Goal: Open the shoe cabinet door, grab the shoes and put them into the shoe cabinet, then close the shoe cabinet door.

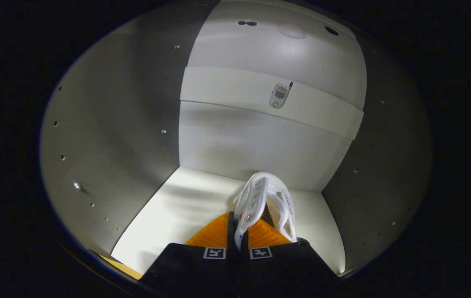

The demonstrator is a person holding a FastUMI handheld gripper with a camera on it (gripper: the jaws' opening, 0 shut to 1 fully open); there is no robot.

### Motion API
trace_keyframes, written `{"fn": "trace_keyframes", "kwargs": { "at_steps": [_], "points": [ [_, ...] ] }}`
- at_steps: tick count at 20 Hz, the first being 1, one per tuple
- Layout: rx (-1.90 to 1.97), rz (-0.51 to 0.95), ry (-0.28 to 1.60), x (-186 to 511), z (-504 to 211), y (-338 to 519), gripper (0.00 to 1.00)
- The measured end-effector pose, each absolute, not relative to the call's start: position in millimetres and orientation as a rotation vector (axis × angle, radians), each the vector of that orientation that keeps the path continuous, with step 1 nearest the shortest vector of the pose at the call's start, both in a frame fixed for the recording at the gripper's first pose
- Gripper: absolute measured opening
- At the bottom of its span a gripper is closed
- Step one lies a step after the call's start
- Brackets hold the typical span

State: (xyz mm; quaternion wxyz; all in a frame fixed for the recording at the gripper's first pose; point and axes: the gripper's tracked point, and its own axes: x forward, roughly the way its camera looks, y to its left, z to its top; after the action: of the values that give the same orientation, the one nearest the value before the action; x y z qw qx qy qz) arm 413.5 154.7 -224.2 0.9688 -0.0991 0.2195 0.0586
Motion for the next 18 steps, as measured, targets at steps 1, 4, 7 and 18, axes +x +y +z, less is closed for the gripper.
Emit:
{"fn": "trace_keyframes", "kwargs": {
  "at_steps": [1,4,7,18],
  "points": [
    [-0.199,0.120,0.450,418.8,-227.9,154.3,0.06],
    [-0.193,0.124,0.468,419.5,-235.0,156.7,0.06],
    [-0.164,0.136,0.479,417.3,-236.2,158.1,0.07],
    [-0.004,0.214,0.488,359.0,-209.1,174.0,0.87]
  ]
}}
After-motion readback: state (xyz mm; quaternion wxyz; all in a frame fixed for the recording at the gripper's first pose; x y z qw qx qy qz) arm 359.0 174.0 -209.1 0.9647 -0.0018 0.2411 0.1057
